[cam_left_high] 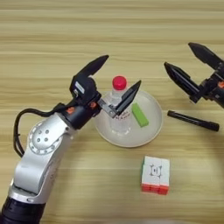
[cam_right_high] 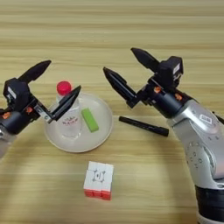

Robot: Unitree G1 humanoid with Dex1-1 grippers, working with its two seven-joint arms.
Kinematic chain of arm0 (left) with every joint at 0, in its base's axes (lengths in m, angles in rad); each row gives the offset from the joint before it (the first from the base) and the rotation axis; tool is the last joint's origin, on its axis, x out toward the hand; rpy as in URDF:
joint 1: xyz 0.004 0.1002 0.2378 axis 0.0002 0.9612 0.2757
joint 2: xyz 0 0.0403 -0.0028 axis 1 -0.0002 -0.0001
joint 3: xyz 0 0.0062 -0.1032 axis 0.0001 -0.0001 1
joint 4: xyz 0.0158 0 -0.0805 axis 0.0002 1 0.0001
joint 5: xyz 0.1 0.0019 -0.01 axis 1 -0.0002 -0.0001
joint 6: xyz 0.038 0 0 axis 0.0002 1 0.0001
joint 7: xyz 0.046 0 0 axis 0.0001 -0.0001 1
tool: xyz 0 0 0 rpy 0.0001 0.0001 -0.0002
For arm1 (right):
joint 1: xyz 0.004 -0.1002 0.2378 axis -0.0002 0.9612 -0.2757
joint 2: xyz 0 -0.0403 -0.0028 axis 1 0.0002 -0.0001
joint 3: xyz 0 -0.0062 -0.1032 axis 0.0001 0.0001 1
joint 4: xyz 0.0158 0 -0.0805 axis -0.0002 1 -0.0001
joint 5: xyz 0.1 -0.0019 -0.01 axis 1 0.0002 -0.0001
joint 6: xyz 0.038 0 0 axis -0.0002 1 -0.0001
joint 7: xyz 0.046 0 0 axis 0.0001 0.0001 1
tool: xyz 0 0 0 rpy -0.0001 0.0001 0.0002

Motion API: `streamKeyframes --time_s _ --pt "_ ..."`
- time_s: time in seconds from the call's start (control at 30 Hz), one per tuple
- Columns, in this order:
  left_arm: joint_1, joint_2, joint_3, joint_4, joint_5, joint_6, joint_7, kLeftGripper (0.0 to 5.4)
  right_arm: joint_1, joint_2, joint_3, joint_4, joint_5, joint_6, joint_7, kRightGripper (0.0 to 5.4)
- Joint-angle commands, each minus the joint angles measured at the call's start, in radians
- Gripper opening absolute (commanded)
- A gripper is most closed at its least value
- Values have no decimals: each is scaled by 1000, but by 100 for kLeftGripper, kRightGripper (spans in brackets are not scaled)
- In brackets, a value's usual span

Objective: Move the objects on the table

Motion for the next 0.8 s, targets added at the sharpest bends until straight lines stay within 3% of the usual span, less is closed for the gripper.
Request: streamKeyframes --time_s 0.03,0.27,0.47,0.67,0.8 --pt "-38 -13 6 50 52 -13 33 537 -15 8 -9 8 -13 -21 -9 540" --pt "-40 -30 -11 102 72 7 44 537 -15 29 -28 38 -51 -71 -50 540" --pt "-30 -38 -17 110 18 71 11 537 -50 46 -29 89 -105 -113 -97 540" --pt "-27 -33 -16 91 -33 138 -24 537 -81 55 -29 126 -112 -121 -112 540" --pt "-36 -32 -8 100 -39 168 -23 537 -100 59 -33 151 -126 -128 -123 540"
